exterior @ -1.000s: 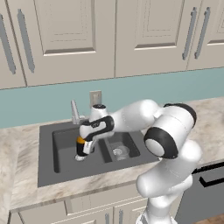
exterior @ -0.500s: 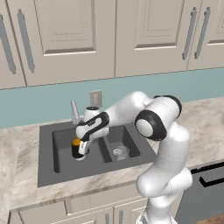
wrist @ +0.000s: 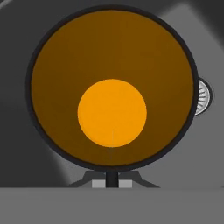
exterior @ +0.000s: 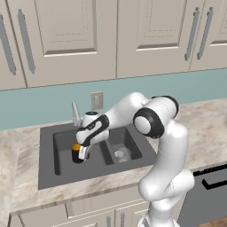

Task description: Move any existing items from the left basin to the right basin for drying. Then move the mug from the counter to the left basin of the sink for washing.

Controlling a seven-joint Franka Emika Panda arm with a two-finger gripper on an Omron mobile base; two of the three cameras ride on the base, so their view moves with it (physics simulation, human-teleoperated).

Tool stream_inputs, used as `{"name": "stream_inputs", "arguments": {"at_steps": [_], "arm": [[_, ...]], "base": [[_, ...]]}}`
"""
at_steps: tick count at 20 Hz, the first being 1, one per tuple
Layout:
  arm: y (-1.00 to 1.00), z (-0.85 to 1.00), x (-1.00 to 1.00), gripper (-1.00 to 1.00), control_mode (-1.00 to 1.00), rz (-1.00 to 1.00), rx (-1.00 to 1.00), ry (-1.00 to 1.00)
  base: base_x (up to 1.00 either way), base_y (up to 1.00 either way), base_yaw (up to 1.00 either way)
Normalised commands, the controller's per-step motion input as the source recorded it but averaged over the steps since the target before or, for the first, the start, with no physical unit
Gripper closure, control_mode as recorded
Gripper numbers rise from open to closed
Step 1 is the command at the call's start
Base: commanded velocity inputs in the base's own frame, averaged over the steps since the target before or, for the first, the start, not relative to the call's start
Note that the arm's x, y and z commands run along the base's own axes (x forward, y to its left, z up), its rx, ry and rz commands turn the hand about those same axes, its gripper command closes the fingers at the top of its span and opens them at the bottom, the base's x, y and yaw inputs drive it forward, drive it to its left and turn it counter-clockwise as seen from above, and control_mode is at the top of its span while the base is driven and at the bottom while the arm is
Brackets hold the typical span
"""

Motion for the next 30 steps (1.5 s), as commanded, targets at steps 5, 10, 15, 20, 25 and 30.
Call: {"name": "stream_inputs", "arguments": {"at_steps": [5,10,15,20,25,30], "arm": [[0.00,-0.18,0.00,1.00,-1.00,0.00,0.00,0.00],[0.00,-0.19,0.00,1.00,-1.00,0.00,0.00,0.00],[0.00,-0.17,0.00,1.00,-1.00,0.00,0.00,0.00],[0.00,-0.14,0.00,1.00,-1.00,0.00,0.00,-0.01],[0.00,-0.11,0.05,1.00,-1.00,0.00,0.00,0.00],[0.00,-0.08,0.13,1.00,-1.00,0.00,-0.01,0.00]], "base": [[0.00,0.00,0.00],[0.00,0.00,0.00],[0.00,0.00,0.00],[0.00,0.00,0.00],[0.00,0.00,0.00],[0.00,0.00,0.00]]}}
